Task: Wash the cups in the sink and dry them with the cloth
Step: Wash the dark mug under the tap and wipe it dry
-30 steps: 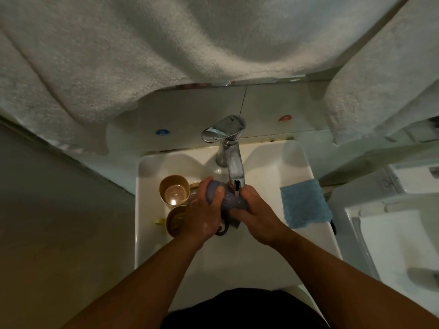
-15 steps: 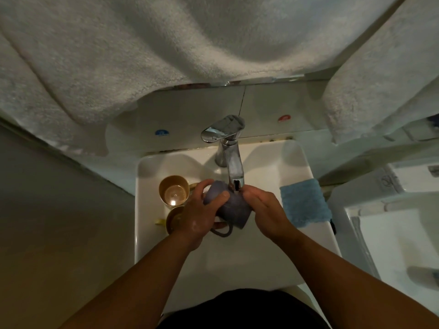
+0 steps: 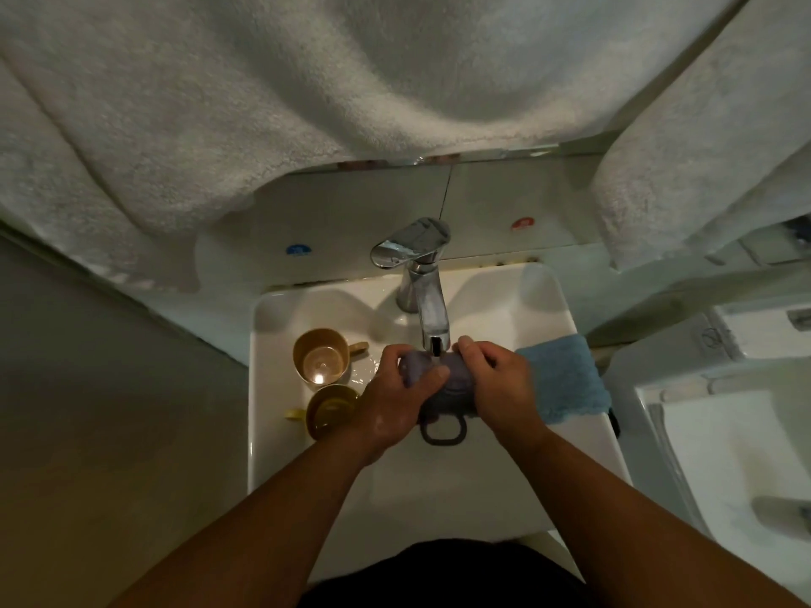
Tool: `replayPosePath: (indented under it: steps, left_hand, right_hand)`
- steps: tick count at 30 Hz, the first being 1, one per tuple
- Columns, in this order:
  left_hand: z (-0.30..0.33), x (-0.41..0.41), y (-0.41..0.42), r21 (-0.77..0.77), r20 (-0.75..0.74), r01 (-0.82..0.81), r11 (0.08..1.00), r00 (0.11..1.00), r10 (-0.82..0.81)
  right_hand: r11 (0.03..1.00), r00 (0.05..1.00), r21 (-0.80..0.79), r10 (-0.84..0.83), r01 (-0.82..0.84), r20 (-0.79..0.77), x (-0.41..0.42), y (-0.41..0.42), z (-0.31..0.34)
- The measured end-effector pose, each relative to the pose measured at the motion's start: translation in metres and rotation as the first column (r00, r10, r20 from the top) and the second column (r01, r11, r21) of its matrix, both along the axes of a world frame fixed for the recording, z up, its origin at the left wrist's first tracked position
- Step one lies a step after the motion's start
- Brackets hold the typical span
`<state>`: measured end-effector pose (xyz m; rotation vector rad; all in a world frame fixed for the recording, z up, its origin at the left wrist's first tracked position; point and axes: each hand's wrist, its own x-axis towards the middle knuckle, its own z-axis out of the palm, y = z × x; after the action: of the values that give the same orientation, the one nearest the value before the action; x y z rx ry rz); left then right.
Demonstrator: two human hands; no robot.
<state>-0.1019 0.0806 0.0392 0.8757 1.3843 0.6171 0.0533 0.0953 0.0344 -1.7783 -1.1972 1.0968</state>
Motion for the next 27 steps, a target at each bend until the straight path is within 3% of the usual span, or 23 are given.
replayPosePath:
  steps: [2,4,5,7,9,11,13,16,19,21,24,27]
  left_hand:
    - [-0.001,-0.004,0.001,0.101,-0.061,0.038,0.994,0.998,-0.032]
    - [-0.004,-0.009,0.002,0.174,-0.094,0.036,0.984,0.995,-0.02]
    - [-0.006,-0.01,0.003,0.181,-0.088,0.028,0.983,0.996,-0.012]
    - [-0.009,-0.011,0.005,0.16,-0.094,0.079,0.984,0.993,-0.064]
    - [-0.006,-0.012,0.003,0.122,-0.196,0.248,0.961,0.955,-0.221]
    - [-0.008,-0.015,-0.002,0.116,-0.326,0.365,0.924,0.892,-0.312]
    - [-0.01,-0.021,-0.01,0.13,-0.427,0.375,0.918,0.856,-0.29]
    - [-0.012,-0.028,-0.023,0.122,-0.475,0.382,0.916,0.833,-0.284]
    - [-0.009,-0.032,-0.034,0.081,-0.473,0.318,0.945,0.846,-0.244]
    - [-0.007,-0.036,-0.04,0.091,-0.483,0.265,0.96,0.854,-0.19]
    - [-0.007,-0.042,-0.046,0.116,-0.447,0.245,0.963,0.878,-0.17]
    - [-0.009,-0.044,-0.049,0.115,-0.455,0.247,0.962,0.874,-0.17]
  right_hand:
    - [0.974,0.984,-0.21,-0.113,0.083,-0.139,-0.002,0.003,0.009]
    - [0.87,0.924,-0.494,-0.189,0.0,-0.333,0.001,0.003,0.016]
    - [0.831,0.881,-0.553,-0.209,-0.07,-0.425,0.004,0.0,0.019]
    - [0.864,0.855,-0.488,-0.158,-0.122,-0.494,0.01,-0.005,0.016]
    - [0.933,0.912,-0.35,-0.071,-0.083,-0.404,0.017,-0.008,0.008]
    - [0.961,0.968,-0.225,0.111,-0.162,-0.224,0.018,-0.009,0.004]
    - [0.922,0.932,-0.135,0.356,-0.362,-0.065,0.01,-0.011,0.003]
    - [0.824,0.816,-0.12,0.566,-0.554,0.12,-0.003,-0.01,0.003]
    - [0.853,0.795,-0.071,0.51,-0.517,0.329,-0.012,-0.004,0.013]
    - [0.894,0.843,-0.026,0.431,-0.447,0.321,-0.016,-0.001,0.01]
    - [0.846,0.771,-0.116,0.524,-0.52,0.361,-0.02,-0.004,-0.005]
    - [0.883,0.817,-0.064,0.457,-0.466,0.351,-0.016,-0.007,-0.007]
